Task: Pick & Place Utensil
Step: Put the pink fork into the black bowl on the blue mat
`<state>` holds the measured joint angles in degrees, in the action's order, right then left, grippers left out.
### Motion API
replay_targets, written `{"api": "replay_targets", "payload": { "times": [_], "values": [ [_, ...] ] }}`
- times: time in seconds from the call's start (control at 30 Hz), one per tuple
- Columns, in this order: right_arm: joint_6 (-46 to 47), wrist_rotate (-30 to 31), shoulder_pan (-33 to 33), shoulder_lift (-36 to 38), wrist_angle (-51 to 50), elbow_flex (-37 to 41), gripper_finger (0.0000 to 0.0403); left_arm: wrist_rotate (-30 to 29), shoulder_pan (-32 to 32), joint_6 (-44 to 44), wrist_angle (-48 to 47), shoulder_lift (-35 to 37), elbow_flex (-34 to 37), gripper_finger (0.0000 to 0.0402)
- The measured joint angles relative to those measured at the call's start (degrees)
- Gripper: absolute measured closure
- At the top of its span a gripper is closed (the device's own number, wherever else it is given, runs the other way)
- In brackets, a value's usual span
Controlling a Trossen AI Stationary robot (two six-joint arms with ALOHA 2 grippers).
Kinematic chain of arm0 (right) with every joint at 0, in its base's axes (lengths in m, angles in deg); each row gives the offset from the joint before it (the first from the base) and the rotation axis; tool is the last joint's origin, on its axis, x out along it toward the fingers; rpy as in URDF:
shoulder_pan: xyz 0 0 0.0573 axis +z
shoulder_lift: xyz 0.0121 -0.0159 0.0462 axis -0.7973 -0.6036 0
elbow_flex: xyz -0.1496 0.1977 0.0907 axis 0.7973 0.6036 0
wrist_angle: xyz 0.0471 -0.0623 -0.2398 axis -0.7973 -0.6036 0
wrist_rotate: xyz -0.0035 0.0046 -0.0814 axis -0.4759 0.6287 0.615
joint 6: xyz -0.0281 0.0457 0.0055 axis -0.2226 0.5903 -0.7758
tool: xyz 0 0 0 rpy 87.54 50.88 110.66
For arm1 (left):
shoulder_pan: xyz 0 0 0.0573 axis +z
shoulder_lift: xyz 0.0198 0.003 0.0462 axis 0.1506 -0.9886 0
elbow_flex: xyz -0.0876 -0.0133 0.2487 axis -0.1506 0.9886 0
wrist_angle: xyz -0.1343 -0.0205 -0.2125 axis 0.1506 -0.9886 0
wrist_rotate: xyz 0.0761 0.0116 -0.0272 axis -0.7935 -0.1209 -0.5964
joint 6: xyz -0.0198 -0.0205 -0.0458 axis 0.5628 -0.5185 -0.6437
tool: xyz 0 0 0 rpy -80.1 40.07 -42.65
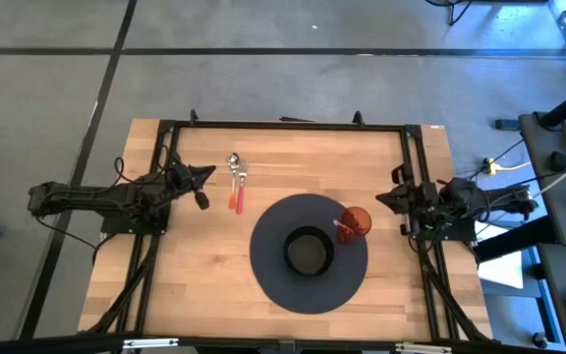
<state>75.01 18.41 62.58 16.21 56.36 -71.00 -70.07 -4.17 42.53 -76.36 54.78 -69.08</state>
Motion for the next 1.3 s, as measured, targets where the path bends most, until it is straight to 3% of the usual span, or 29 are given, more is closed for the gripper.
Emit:
{"api": "replay_targets", "payload": {
  "times": [0.23,1.3],
  "values": [
    [1.4,-0.65,-1.21,-0.09,-5.03,0.0,0.04,0.0,0.0,-0.02,-0.2,-0.01,0.0,0.0398],
    [1.35,-0.6,-1.28,-0.09,-5.68,0.0,0.0389,0.0,0.0,-1.09,-0.2,0.01,0.0,0.0398]
  ]
}}
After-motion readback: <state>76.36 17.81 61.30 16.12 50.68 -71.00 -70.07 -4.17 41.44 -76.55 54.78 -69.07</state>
